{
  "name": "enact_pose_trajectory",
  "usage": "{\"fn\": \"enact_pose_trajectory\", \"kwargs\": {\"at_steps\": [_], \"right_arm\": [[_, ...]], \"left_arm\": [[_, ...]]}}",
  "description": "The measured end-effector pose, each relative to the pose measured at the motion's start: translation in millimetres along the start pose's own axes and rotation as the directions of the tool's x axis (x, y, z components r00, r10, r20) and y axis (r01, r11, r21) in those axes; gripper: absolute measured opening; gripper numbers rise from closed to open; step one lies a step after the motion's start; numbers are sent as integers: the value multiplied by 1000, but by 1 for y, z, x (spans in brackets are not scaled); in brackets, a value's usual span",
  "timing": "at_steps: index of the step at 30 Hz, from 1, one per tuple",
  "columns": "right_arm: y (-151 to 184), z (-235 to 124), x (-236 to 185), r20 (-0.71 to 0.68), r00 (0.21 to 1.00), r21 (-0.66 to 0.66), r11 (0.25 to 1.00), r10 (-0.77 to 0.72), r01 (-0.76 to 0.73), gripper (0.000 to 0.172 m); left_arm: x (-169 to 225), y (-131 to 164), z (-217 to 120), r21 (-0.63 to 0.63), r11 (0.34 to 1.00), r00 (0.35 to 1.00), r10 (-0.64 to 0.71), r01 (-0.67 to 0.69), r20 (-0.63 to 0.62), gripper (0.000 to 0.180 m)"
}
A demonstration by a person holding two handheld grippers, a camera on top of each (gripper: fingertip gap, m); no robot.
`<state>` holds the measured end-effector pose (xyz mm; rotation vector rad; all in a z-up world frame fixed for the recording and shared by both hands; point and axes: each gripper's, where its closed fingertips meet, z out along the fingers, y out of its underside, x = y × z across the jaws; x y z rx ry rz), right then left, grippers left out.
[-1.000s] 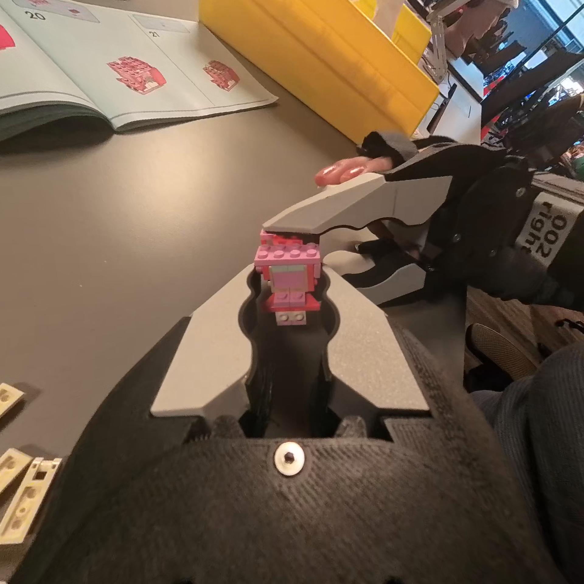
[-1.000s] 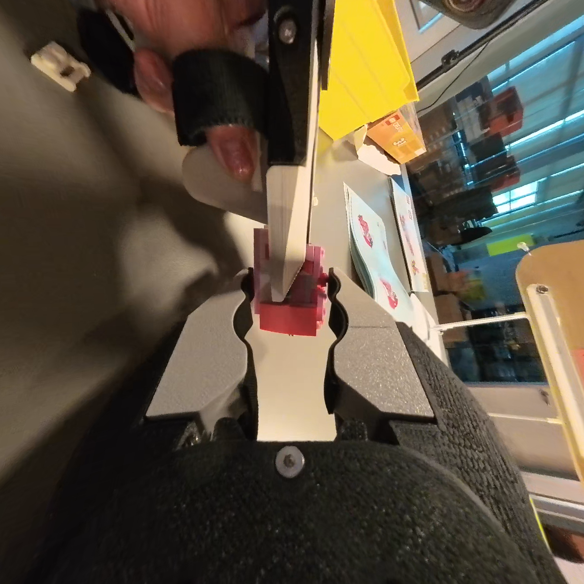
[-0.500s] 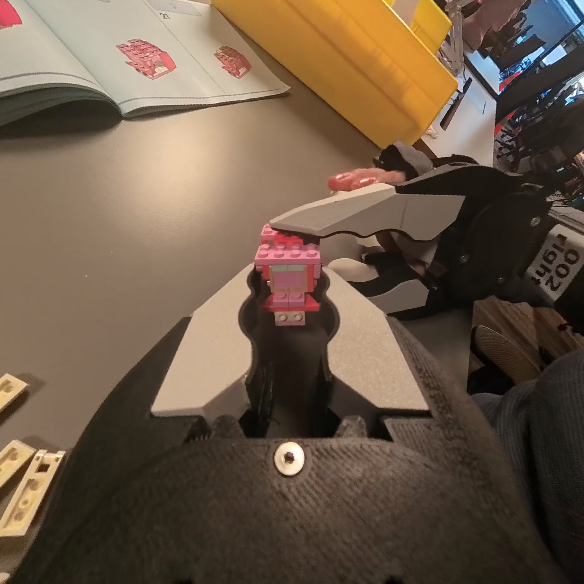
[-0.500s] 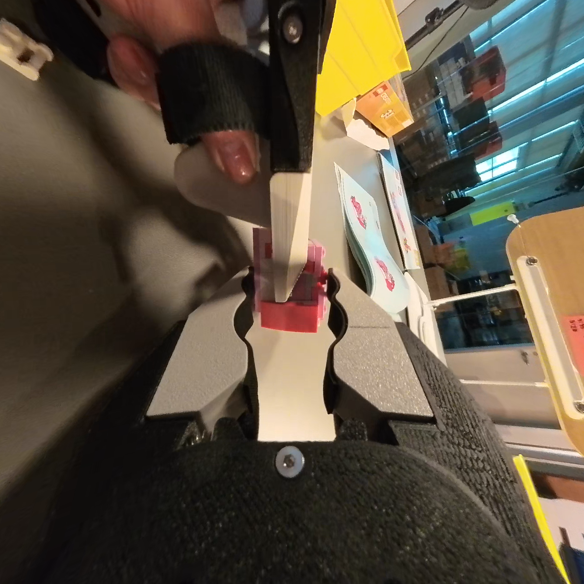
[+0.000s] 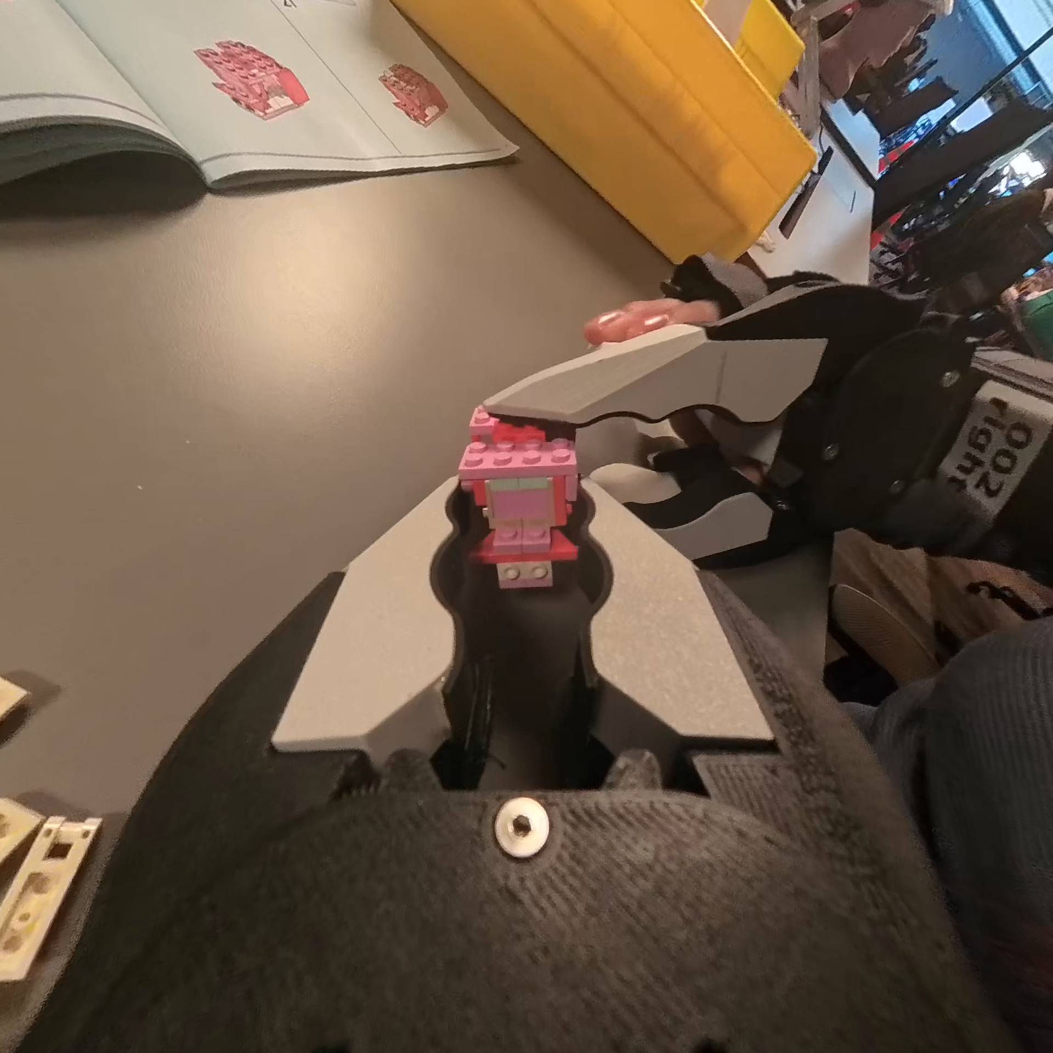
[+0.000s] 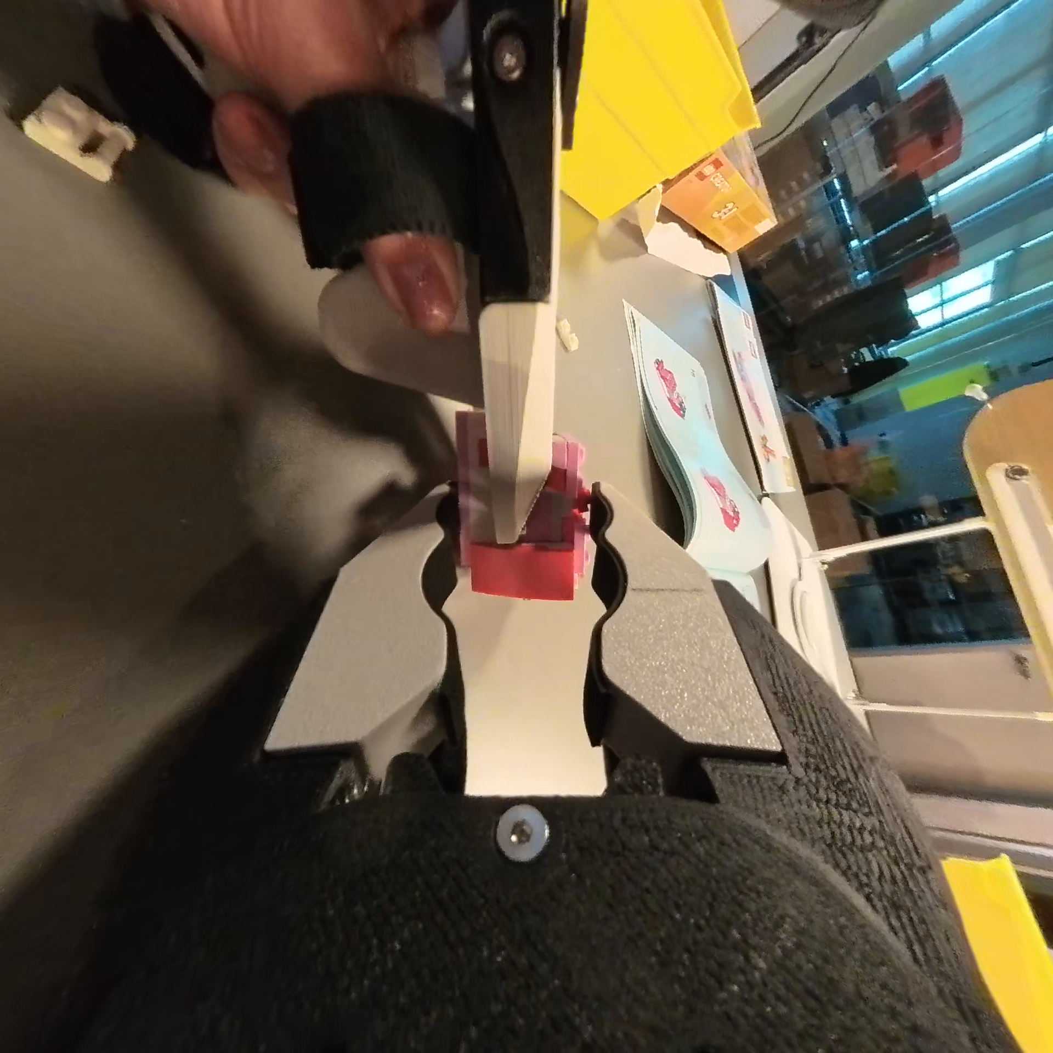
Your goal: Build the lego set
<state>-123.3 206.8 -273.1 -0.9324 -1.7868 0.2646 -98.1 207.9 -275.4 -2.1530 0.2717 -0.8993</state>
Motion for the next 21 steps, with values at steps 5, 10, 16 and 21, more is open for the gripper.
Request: {"fn": "enact_pose_trajectory", "kwargs": {"at_steps": [5, 10, 16, 21], "right_arm": [[-1, -3, -1, 29, 999, 34, 999, 21, -22, 46], [1, -5, -3, 47, 999, 33, 999, -9, 8, 48], [0, -7, -2, 16, 989, 31, 988, -150, 149, 56], [4, -5, -1, -19, 961, -21, 962, -274, 274, 45]], "left_arm": [[0, 1, 0, -7, 1000, 1000, -17, 17, -11, 34], [-1, 2, 1, -15, 1000, 1000, -22, 22, -9, 34], [0, 3, 1, -24, 1000, 1000, -13, 13, -9, 34], [1, 4, 2, -32, 999, 1000, 0, 0, -4, 34]]}}
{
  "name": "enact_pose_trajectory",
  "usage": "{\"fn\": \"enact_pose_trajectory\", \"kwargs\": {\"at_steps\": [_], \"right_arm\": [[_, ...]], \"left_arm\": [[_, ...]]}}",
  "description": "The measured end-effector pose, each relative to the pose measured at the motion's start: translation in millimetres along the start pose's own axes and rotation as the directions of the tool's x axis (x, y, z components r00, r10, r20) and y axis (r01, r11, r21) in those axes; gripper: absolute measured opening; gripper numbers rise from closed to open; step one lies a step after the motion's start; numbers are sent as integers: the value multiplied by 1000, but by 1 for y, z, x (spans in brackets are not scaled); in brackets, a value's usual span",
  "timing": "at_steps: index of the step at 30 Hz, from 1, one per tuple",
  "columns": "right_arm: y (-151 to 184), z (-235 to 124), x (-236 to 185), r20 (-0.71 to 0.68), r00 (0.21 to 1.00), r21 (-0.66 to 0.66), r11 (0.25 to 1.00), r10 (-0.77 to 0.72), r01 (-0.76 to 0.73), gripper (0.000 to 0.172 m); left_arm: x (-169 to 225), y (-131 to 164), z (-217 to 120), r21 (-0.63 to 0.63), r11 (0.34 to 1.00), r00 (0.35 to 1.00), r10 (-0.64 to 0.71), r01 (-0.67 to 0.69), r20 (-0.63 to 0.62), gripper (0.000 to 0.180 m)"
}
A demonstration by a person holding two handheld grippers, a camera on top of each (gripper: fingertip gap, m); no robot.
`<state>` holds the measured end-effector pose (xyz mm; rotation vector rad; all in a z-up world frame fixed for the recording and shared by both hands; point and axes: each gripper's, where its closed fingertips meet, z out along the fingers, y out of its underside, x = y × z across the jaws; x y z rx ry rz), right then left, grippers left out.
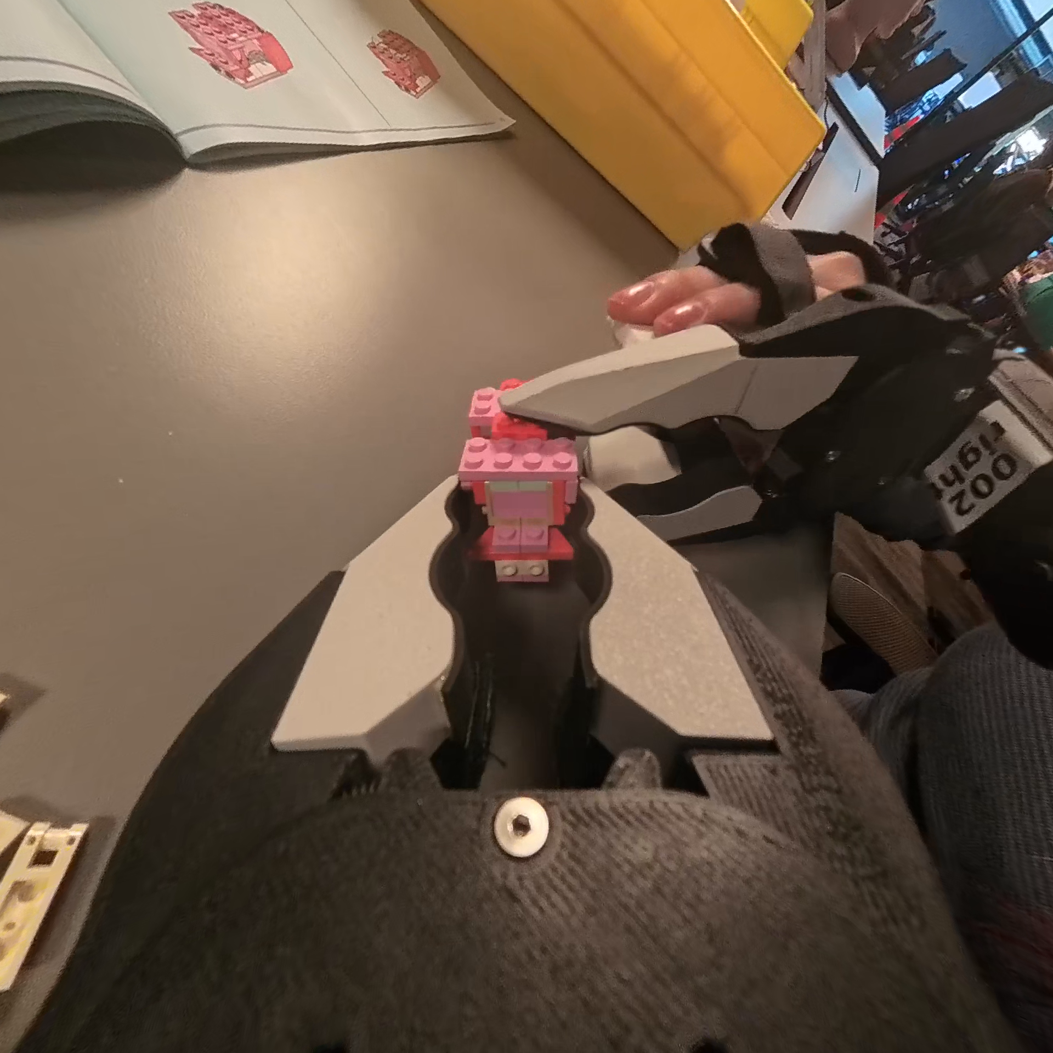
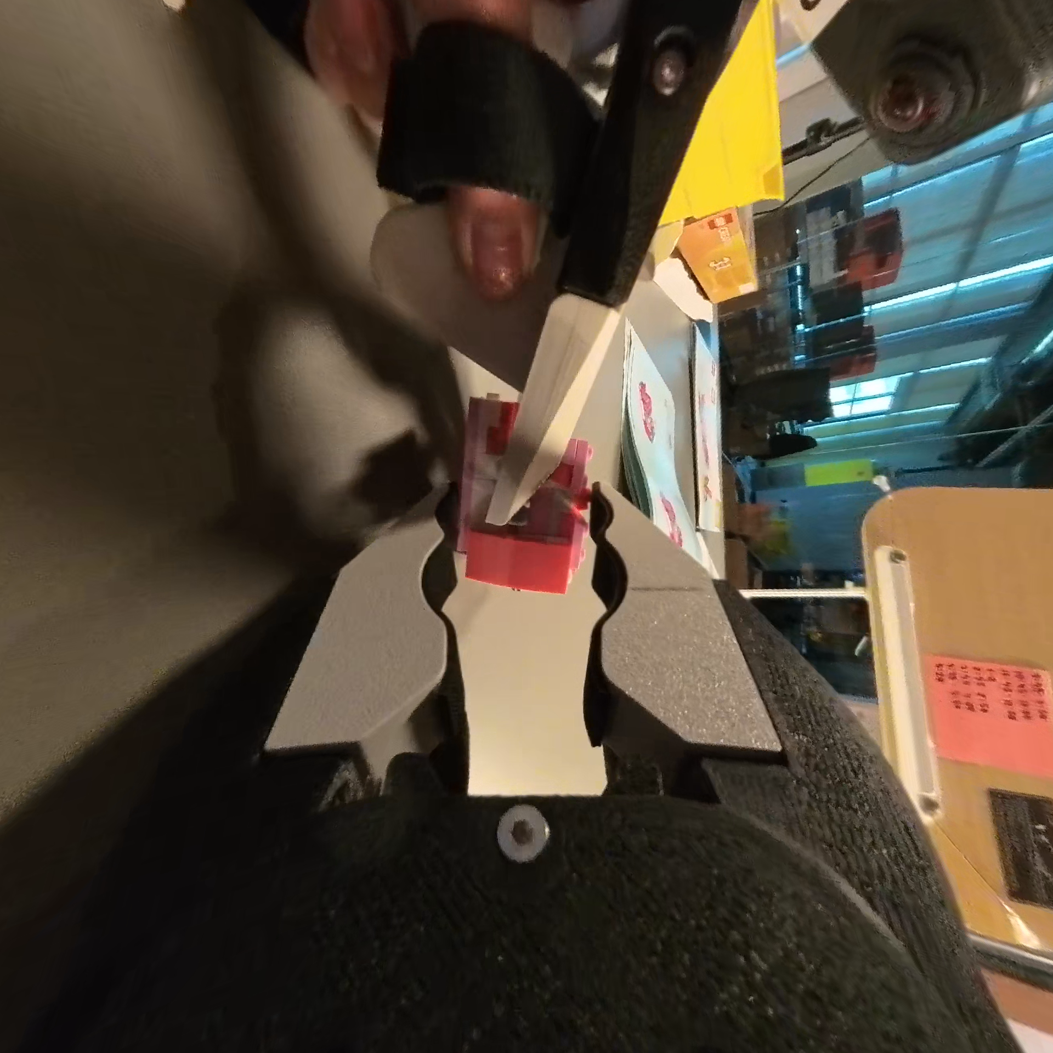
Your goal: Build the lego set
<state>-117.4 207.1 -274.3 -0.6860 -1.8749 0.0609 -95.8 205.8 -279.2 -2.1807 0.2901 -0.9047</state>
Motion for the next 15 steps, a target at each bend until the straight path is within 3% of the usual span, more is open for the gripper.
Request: {"fn": "enact_pose_trajectory", "kwargs": {"at_steps": [11, 15], "right_arm": [[1, -2, -1, 33, 999, -33, 999, 32, -31, 43], [-2, -3, 0, 47, 993, 3, 994, 106, -106, 43]], "left_arm": [[1, 1, 1, -8, 1000, 1000, 11, -11, 6, 34], [3, -1, -1, 19, 1000, 1000, -9, 10, -15, 35]]}}
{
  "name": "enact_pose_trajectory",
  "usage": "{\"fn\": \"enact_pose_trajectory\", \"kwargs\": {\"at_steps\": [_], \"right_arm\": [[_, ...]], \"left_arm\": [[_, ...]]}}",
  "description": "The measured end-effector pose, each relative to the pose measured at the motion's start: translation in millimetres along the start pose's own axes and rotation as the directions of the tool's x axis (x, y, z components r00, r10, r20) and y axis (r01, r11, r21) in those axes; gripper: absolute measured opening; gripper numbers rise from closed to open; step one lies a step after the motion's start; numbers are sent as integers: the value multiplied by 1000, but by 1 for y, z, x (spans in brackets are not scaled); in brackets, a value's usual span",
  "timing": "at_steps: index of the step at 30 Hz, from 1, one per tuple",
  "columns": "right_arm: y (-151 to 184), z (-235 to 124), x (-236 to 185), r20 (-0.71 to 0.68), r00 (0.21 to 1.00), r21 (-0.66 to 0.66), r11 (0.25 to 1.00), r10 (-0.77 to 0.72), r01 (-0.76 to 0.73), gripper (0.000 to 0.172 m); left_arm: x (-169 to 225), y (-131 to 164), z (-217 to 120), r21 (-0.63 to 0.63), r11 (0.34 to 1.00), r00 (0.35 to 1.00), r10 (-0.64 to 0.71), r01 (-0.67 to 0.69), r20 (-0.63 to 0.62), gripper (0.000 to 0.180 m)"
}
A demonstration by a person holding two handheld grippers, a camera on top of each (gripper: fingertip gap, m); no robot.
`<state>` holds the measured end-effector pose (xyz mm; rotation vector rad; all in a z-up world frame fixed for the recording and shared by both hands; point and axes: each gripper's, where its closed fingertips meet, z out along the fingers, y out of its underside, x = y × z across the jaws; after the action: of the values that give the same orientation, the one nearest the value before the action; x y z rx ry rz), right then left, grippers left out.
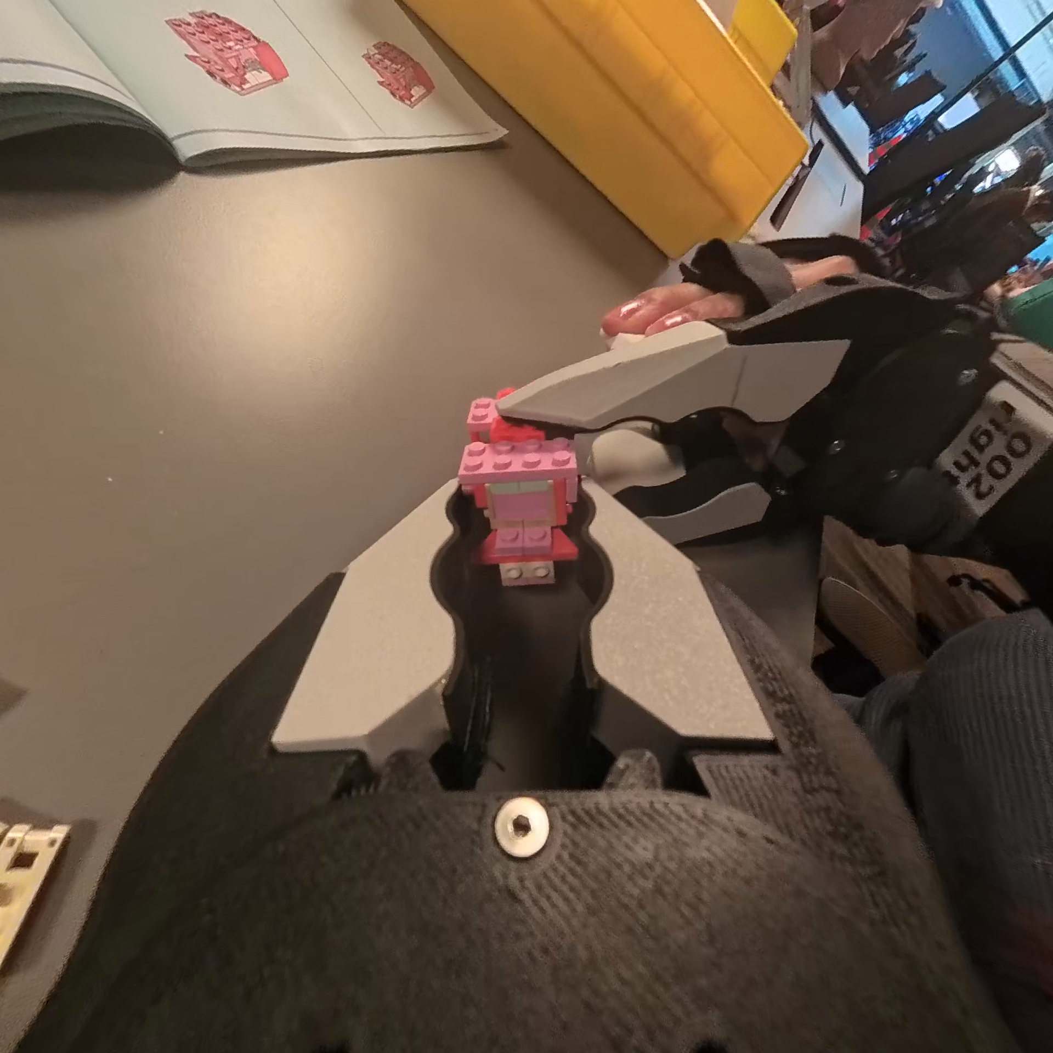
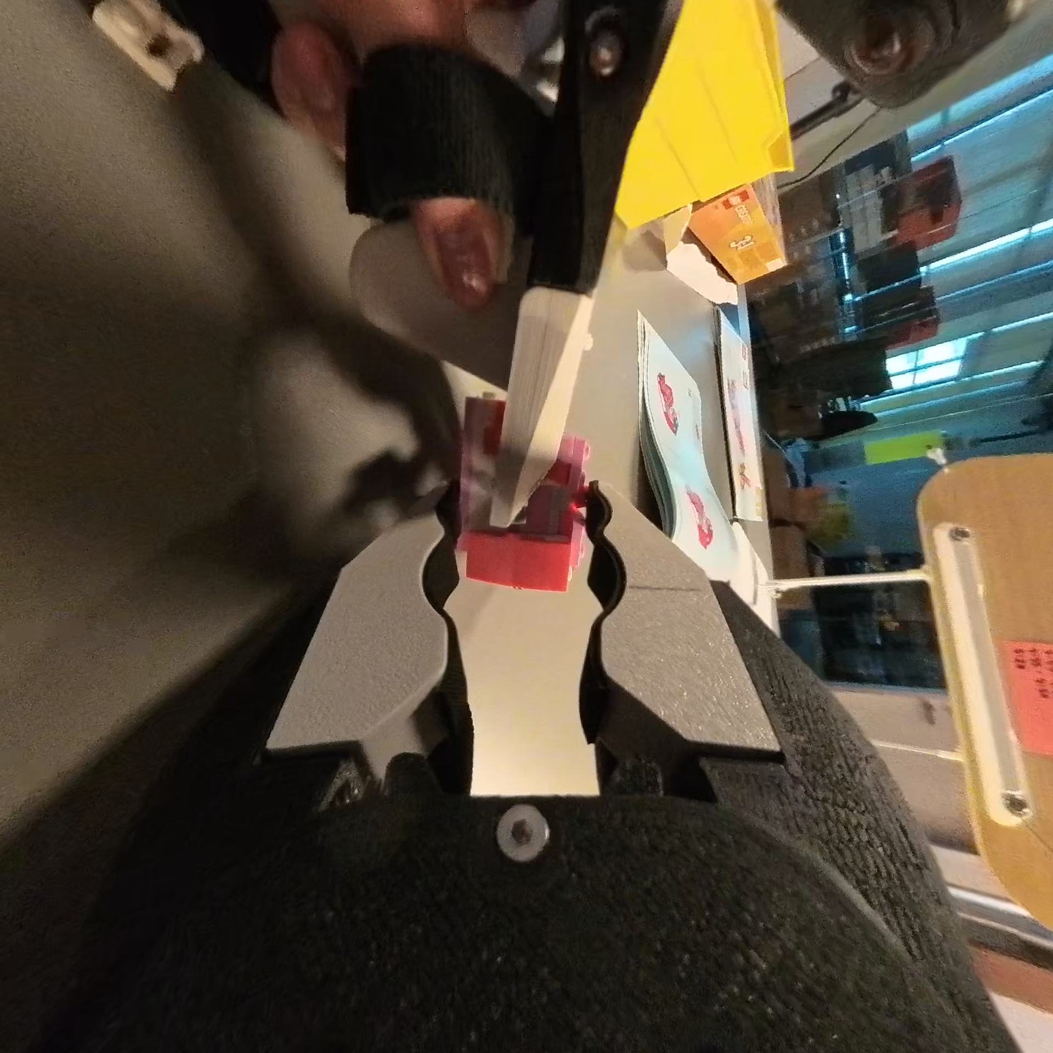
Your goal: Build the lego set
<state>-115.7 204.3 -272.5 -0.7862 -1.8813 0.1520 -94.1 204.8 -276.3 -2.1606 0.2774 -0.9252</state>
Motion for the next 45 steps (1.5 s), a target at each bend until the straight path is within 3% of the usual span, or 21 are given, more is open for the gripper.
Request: {"fn": "enact_pose_trajectory", "kwargs": {"at_steps": [6, 8, 11, 15, 20, 28, 33, 39, 45], "right_arm": [[4, -1, 12, -100, 994, 12, 999, -42, 44, 44], [5, -3, 20, -158, 986, 14, 998, -59, 62, 44], [2, -9, 33, -237, 970, 36, 997, -56, 66, 44], [-4, -19, 47, -336, 938, 62, 992, -81, 108, 44], [-16, -28, 53, -406, 909, 114, 982, -96, 154, 43], [-22, -34, 56, -451, 885, 128, 973, -117, 194, 43], [-24, -36, 58, -468, 877, 145, 970, -109, 198, 43], [-28, -38, 57, -433, 900, 195, 969, -54, 153, 43], [-32, -44, 64, -482, 875, 185, 971, -46, 152, 44]], "left_arm": [[4, -11, -10, 85, 995, 996, -45, 52, -82, 36], [5, -16, -14, 124, 991, 995, -41, 53, -94, 47], [8, -27, -20, 204, 979, 997, 27, -11, -76, 57], [12, -36, -25, 273, 949, 987, 161, -158, 12, 51], [24, -39, -20, 301, 932, 976, 216, -203, -10, 48], [36, -44, -17, 351, 888, 952, 304, -298, 40, 28], [38, -46, -18, 360, 869, 939, 335, -339, 76, 26], [40, -46, -19, 374, 877, 947, 320, -302, 15, 25], [44, -50, -23, 425, 856, 949, 316, -293, 17, 27]]}}
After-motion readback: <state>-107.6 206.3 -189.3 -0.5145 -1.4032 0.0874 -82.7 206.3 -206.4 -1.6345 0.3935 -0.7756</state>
